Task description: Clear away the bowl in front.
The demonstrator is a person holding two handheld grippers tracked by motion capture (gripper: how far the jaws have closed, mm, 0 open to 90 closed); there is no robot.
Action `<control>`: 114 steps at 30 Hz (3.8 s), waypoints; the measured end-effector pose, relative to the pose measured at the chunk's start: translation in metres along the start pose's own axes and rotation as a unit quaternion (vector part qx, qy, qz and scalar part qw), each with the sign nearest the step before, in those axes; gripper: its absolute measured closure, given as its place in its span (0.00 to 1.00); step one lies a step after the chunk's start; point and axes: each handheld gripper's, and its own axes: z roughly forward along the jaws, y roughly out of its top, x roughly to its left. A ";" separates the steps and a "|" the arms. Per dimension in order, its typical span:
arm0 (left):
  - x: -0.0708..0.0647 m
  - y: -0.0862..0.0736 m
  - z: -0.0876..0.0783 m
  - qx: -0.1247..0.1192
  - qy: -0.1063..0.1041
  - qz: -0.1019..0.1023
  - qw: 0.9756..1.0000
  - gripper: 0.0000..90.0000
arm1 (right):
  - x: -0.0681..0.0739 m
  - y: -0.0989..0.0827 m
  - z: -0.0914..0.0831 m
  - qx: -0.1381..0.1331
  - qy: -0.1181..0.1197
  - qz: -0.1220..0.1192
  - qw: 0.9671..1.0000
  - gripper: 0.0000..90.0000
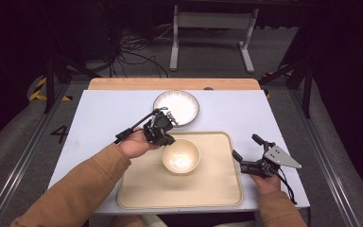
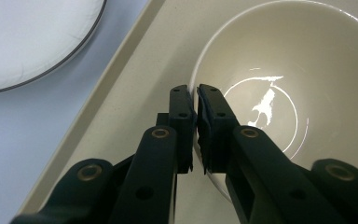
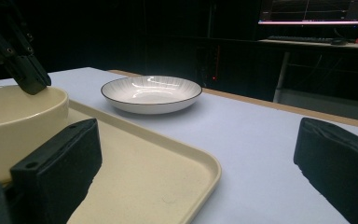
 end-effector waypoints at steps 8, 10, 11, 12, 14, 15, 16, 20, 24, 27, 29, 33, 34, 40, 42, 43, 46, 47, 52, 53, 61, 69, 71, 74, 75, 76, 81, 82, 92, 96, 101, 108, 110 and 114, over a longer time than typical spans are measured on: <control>-0.003 -0.007 -0.016 -0.073 -0.008 0.000 0.997 0.63 | 0.000 0.000 0.000 -0.001 0.001 0.001 1.000 0.01; -0.004 -0.009 -0.020 -0.085 -0.006 0.005 0.996 0.56 | 0.000 0.000 0.000 -0.001 0.001 0.000 1.000 0.01; -0.005 -0.011 -0.023 -0.097 -0.006 0.006 0.995 0.56 | 0.000 0.000 0.000 -0.001 0.001 0.000 1.000 0.01; -0.006 -0.014 -0.027 -0.110 -0.005 0.008 0.994 0.52 | 0.000 0.000 0.000 -0.001 0.002 0.000 1.000 0.01; -0.008 -0.018 -0.033 -0.123 -0.005 0.013 0.992 0.51 | 0.000 0.000 0.000 -0.001 0.003 0.000 1.000 0.01; -0.009 -0.020 -0.035 -0.128 -0.005 0.015 0.992 0.50 | 0.000 0.000 0.000 -0.001 0.003 0.000 1.000 0.01; -0.010 -0.022 -0.037 -0.135 -0.004 0.017 0.991 0.49 | 0.000 0.000 0.000 -0.001 0.004 0.001 1.000 0.01; -0.014 -0.033 -0.047 -0.171 0.001 0.011 0.985 0.43 | -0.001 0.000 0.000 0.002 0.006 0.001 1.000 0.01; -0.016 -0.047 -0.056 -0.205 0.001 0.008 0.979 0.36 | -0.001 0.000 0.001 0.004 0.007 0.001 1.000 0.01; -0.018 -0.056 -0.062 -0.225 -0.003 -0.002 0.974 0.32 | -0.001 0.000 0.001 0.004 0.008 0.002 1.000 0.01; -0.019 -0.062 -0.064 -0.231 -0.002 -0.007 0.973 0.29 | -0.001 0.000 0.001 0.005 0.008 0.002 1.000 0.01; -0.018 -0.076 -0.067 -0.247 0.007 -0.016 0.969 0.24 | -0.001 0.000 0.001 0.005 0.008 0.002 1.000 0.01; -0.018 -0.079 -0.068 -0.251 0.010 -0.018 0.968 0.23 | -0.001 0.000 0.001 0.006 0.008 0.003 1.000 0.01; -0.013 -0.099 -0.073 -0.273 0.012 -0.030 0.961 0.22 | -0.001 0.000 0.001 0.006 0.009 0.002 1.000 0.01; -0.012 -0.106 -0.075 -0.282 0.013 -0.033 0.959 0.21 | -0.001 0.000 0.001 0.007 0.010 0.002 1.000 0.01; -0.012 -0.110 -0.075 -0.286 0.016 -0.035 0.958 0.20 | -0.001 0.000 0.001 0.007 0.010 0.002 1.000 0.01; -0.011 -0.119 -0.076 -0.300 0.019 -0.037 0.953 0.18 | -0.001 0.000 0.001 0.007 0.010 0.002 1.000 0.01; -0.011 -0.122 -0.077 -0.306 0.019 -0.040 0.951 0.17 | -0.001 0.000 0.001 0.007 0.011 0.002 1.000 0.01; -0.010 -0.136 -0.076 -0.331 0.024 -0.044 0.942 0.14 | -0.001 0.000 0.001 0.005 0.012 0.000 1.000 0.01; -0.009 -0.138 -0.075 -0.336 0.025 -0.045 0.940 0.13 | -0.001 0.000 0.001 0.005 0.012 -0.001 1.000 0.01; -0.007 -0.160 -0.074 -0.360 0.027 -0.054 0.931 0.12 | -0.001 0.000 0.001 0.005 0.012 0.000 1.000 0.01; -0.002 -0.180 -0.072 -0.381 0.033 -0.067 0.922 0.10 | -0.001 0.000 0.001 0.004 0.010 0.000 1.000 0.01; -0.002 -0.187 -0.072 -0.387 0.036 -0.067 0.919 0.10 | -0.001 0.000 0.001 0.003 0.009 0.001 1.000 0.01; -0.001 -0.194 -0.071 -0.394 0.039 -0.067 0.916 0.09 | -0.001 0.000 0.001 0.003 0.009 0.001 1.000 0.01; -0.001 -0.196 -0.070 -0.396 0.040 -0.066 0.915 0.09 | -0.001 0.000 0.001 0.003 0.009 0.001 1.000 0.01; -0.001 -0.198 -0.069 -0.396 0.041 -0.068 0.915 0.08 | -0.001 0.000 0.001 0.003 0.010 0.001 1.000 0.01; 0.000 -0.206 -0.066 -0.408 0.049 -0.073 0.909 0.05 | -0.001 0.000 0.001 0.003 0.009 0.000 1.000 0.01; 0.000 -0.208 -0.065 -0.412 0.052 -0.070 0.907 0.04 | -0.001 0.000 0.001 0.003 0.009 0.001 1.000 0.01; 0.005 -0.222 -0.054 -0.434 0.064 -0.081 0.895 0.00 | -0.001 0.000 0.001 0.003 0.009 0.001 1.000 0.01; 0.009 -0.226 -0.048 -0.426 0.061 -0.090 0.898 0.00 | -0.001 0.000 0.001 0.003 0.009 0.001 1.000 0.01; 0.011 -0.228 -0.043 -0.414 0.072 -0.098 0.902 0.00 | -0.001 0.000 0.000 0.003 0.008 0.000 1.000 0.01; 0.012 -0.228 -0.035 -0.389 0.069 -0.117 0.911 0.00 | -0.001 0.000 0.000 0.003 0.008 0.001 1.000 0.01; 0.012 -0.228 -0.031 -0.383 0.066 -0.122 0.913 0.00 | -0.001 0.000 0.000 0.003 0.008 0.001 1.000 0.01; 0.010 -0.227 -0.030 -0.379 0.068 -0.123 0.915 0.00 | -0.001 0.000 0.000 0.002 0.008 0.001 1.000 0.01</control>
